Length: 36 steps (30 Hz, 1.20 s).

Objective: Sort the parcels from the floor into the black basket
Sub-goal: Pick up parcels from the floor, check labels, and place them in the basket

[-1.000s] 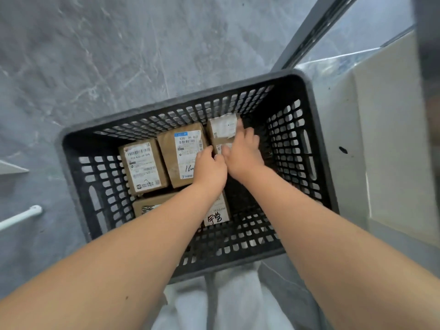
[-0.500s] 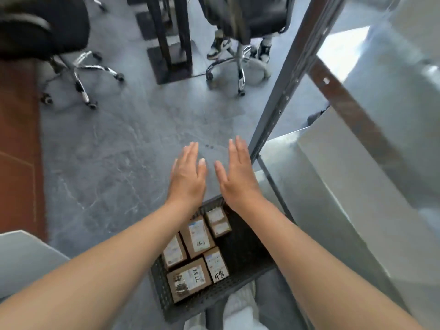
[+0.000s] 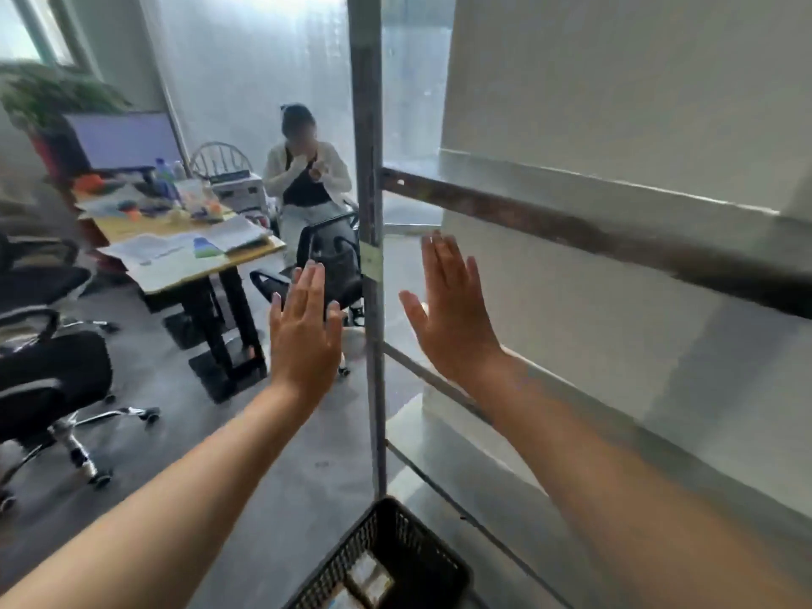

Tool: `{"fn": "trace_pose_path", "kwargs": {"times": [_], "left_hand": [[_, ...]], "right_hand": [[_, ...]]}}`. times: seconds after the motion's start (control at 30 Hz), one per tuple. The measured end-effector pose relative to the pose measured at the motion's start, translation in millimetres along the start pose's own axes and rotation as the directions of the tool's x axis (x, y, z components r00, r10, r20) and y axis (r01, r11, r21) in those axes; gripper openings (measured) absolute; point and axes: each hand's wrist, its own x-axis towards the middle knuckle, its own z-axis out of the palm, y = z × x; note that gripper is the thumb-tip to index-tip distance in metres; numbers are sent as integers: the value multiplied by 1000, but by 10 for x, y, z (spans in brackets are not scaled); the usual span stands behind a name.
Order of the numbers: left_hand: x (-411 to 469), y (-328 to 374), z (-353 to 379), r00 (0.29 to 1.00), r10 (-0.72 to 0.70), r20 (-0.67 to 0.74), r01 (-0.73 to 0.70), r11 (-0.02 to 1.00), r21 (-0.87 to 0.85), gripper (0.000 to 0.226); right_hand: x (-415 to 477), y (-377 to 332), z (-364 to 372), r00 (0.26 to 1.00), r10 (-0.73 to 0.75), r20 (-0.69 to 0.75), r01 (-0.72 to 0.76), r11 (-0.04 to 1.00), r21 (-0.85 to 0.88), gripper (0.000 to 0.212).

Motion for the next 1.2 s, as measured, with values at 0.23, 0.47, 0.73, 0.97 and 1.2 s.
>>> {"fn": "trace_pose_path", "kwargs": {"times": [0.23, 0.47, 0.73, 0.97, 1.2], "left_hand": [[-71, 1836, -141, 931, 364, -25, -365, 923, -122, 56], [-1537, 3494, -9, 744, 666, 47, -614, 710, -346, 55], [-3593, 5292, 43, 473, 878, 78, -659, 411, -630, 55], [-5115, 6415, -71, 213, 977, -13, -576, 115, -810, 54], [-6058, 7418, 199, 4, 994, -107, -434, -94, -896, 55]], "right_hand": [[-676, 538, -1878, 966, 118, -231, -168, 963, -209, 66], [-2867, 816, -3201, 878, 395, -271, -469, 827, -311, 69], [-5532, 759, -4745, 575, 614, -540, -818, 418, -395, 63], [-7050, 337, -5457, 270, 640, -719, -945, 36, -324, 65], [-7894, 479, -5709, 8, 615, -789, -955, -230, -189, 66]]}}
